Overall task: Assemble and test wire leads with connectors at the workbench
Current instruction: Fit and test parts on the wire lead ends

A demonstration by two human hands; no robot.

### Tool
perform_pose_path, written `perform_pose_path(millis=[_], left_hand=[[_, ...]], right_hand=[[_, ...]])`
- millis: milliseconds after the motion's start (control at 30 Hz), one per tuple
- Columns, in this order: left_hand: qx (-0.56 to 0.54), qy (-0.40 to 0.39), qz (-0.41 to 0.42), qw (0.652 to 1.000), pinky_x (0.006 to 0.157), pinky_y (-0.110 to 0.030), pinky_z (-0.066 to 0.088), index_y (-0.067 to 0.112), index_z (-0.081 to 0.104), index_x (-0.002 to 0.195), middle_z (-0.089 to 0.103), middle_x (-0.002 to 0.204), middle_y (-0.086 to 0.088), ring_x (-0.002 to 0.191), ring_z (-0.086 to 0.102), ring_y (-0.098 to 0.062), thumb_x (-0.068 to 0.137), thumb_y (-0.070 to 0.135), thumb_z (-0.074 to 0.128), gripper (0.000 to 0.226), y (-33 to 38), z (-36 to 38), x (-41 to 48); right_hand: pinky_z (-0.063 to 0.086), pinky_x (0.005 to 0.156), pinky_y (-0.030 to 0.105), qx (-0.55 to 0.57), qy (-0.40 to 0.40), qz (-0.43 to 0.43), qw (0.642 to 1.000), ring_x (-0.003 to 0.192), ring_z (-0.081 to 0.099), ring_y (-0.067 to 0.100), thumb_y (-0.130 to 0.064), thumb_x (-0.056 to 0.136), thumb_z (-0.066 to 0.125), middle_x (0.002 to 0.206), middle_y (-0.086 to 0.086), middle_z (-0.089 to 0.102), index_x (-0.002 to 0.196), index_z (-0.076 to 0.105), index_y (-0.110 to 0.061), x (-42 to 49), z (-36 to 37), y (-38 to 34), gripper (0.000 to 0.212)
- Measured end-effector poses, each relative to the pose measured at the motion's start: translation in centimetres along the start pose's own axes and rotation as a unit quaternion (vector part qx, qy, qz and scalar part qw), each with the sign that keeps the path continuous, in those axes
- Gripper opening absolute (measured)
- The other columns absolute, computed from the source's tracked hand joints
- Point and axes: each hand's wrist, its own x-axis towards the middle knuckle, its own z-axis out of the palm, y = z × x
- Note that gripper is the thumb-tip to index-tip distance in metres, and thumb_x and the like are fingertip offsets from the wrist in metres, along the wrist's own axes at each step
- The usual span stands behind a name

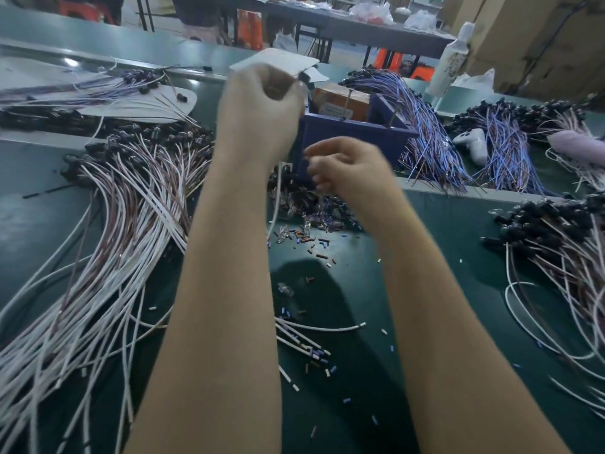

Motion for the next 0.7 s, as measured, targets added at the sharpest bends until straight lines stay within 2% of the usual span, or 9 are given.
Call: perform_pose_path(millis=[67,167,300,467,567,700], left_hand=[[0.023,-0.046,-0.006,0.999,0.088,-0.025,0.050,0.015,0.064,0.104,0.069,0.101,-0.003,0.095,0.064,-0.014,0.093,0.022,0.059,0.014,-0.5,1.3,-0.3],[0.068,-0.106,-0.008,0.992,0.095,-0.036,0.049,0.014,0.065,0.107,0.069,0.103,-0.007,0.100,0.064,-0.021,0.091,0.019,0.061,0.017,-0.6,3.1,-0.5],[0.080,-0.150,0.000,0.986,0.091,-0.036,0.051,0.021,0.061,0.095,0.070,0.097,-0.005,0.095,0.065,-0.020,0.088,0.011,0.062,0.012,-1.2,4.5,-0.9],[0.046,-0.178,0.006,0.983,0.096,-0.036,0.049,0.021,0.058,0.093,0.070,0.102,-0.004,0.098,0.066,-0.016,0.088,0.004,0.061,0.017,-2.2,5.0,-1.3],[0.024,-0.186,0.007,0.982,0.097,-0.035,0.049,0.020,0.058,0.093,0.070,0.103,-0.004,0.098,0.066,-0.014,0.088,0.004,0.060,0.018,-2.6,5.1,-1.4],[0.017,-0.190,0.006,0.982,0.097,-0.036,0.049,0.021,0.058,0.093,0.070,0.103,-0.005,0.099,0.066,-0.016,0.087,0.003,0.060,0.019,-2.9,5.2,-1.3]], right_hand=[[0.053,0.065,0.019,0.070,0.032,-0.007,0.997,0.066,0.060,0.007,-0.004,0.089,0.059,0.076,-0.002,0.068,0.088,0.066,-0.016,-0.3,-2.9,0.3,0.014],[0.050,0.062,0.018,0.097,0.078,-0.017,0.992,0.063,0.063,0.006,-0.006,0.092,0.058,0.069,-0.004,0.069,0.090,0.065,-0.014,-0.8,-5.5,1.0,0.011],[0.051,0.063,0.018,0.094,0.104,-0.022,0.990,0.065,0.066,0.009,-0.004,0.091,0.059,0.075,0.001,0.070,0.089,0.060,-0.014,-1.1,-6.5,1.5,0.010],[0.052,0.069,0.019,0.046,0.100,-0.058,0.992,0.070,0.067,0.007,-0.004,0.087,0.065,0.081,0.003,0.072,0.086,0.066,-0.017,-0.7,-6.5,1.2,0.013],[0.055,0.074,0.024,-0.019,0.101,-0.086,0.991,0.071,0.066,0.007,-0.006,0.085,0.067,0.078,-0.002,0.071,0.084,0.068,-0.022,-0.4,-6.4,1.0,0.017],[0.057,0.081,0.032,-0.076,0.107,-0.098,0.986,0.077,0.069,0.014,-0.010,0.085,0.068,0.079,0.000,0.072,0.086,0.070,-0.023,-0.3,-6.1,0.8,0.014]])
